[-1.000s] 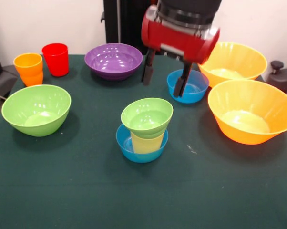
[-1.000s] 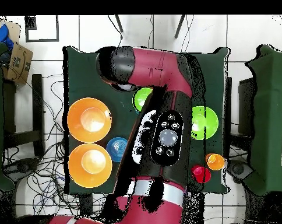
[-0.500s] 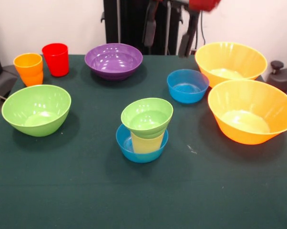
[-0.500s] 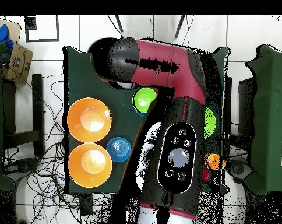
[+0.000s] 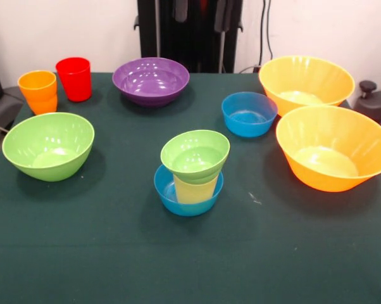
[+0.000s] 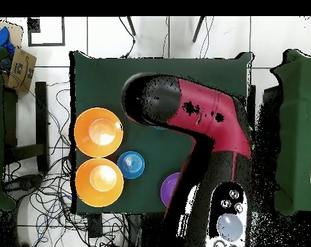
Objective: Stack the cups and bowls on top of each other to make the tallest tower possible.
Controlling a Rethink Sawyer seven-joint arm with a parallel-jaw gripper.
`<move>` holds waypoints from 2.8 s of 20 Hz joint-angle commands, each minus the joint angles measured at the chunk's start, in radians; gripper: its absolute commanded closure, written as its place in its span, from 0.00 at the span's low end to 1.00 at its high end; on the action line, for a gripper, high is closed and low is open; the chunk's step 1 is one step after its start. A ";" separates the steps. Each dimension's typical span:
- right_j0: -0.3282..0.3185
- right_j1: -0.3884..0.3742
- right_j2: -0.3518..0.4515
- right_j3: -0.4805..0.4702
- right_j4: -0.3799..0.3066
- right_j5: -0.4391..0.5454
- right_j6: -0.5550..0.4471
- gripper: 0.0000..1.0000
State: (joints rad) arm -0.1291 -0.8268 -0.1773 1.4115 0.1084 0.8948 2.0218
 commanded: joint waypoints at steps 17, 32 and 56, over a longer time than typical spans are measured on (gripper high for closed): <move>-0.048 -0.094 0.108 0.624 -0.139 -0.472 -0.029 0.00; -0.054 -0.049 0.122 0.642 -0.188 -0.581 0.023 0.00; -0.109 0.127 0.141 0.616 -0.301 -0.830 0.055 0.00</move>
State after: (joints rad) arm -0.2386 -0.7573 -0.1271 1.9968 -0.1200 0.1043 2.0218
